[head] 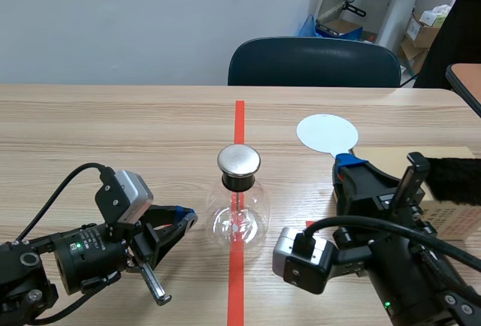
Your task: Do the electroscope experiment
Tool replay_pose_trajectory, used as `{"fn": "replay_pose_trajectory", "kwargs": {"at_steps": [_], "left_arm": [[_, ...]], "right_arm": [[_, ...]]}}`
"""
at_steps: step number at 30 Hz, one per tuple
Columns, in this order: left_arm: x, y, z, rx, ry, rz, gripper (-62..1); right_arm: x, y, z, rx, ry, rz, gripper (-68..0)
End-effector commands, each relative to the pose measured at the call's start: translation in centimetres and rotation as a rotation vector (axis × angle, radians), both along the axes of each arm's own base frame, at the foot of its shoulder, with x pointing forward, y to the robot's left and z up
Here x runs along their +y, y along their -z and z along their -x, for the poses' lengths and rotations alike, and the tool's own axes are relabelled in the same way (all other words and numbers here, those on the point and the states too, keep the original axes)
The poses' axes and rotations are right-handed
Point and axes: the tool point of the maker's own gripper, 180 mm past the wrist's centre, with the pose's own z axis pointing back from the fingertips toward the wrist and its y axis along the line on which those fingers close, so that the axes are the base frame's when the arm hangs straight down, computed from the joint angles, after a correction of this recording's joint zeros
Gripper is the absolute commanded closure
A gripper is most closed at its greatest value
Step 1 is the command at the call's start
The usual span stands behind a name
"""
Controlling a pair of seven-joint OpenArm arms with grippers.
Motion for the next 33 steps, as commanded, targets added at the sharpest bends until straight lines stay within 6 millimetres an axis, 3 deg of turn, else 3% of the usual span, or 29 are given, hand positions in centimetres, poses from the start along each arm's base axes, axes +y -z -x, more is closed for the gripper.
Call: {"fn": "replay_pose_trajectory", "kwargs": {"at_steps": [1, 33], "left_arm": [[-0.51, -0.88, -0.38, -0.022, 0.001, 0.028, -2.7], [-0.48, -0.81, -0.36, -0.019, 0.001, 0.025, -2.7]], "right_arm": [[-0.22, -0.8, -0.38, -0.032, 0.005, -0.002, -1.1], [-0.21, -0.75, -0.4, -0.03, -0.01, 0.007, -1.1]]}}
